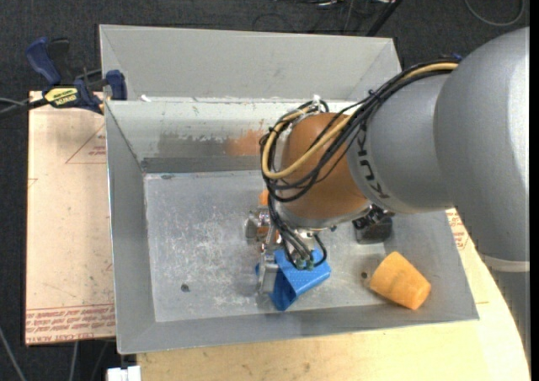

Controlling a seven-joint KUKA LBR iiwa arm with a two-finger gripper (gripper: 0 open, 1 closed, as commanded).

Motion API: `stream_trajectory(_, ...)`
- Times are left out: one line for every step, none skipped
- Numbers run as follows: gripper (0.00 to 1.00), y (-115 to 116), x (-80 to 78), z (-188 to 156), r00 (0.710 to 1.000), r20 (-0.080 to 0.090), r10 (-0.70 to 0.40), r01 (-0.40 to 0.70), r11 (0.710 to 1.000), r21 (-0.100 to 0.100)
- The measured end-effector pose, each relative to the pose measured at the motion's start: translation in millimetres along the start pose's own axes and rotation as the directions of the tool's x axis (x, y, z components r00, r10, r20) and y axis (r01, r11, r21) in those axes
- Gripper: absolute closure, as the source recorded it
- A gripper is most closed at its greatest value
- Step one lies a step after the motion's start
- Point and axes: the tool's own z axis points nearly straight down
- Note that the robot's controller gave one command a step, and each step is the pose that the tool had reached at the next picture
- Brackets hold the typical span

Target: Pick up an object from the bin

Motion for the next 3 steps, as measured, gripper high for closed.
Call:
stream_trajectory(0.00,-19.2,-14.5,1.2,1.000,-0.005,-0.002,0.002,1.000,-0.002)
stream_trajectory(0.00,-51.9,-27.9,7.9,0.997,0.005,0.080,-0.080,0.997,-0.003)
stream_trajectory(0.00,-69.1,-29.6,12.3,0.971,-0.002,0.237,-0.237,0.971,-0.002)
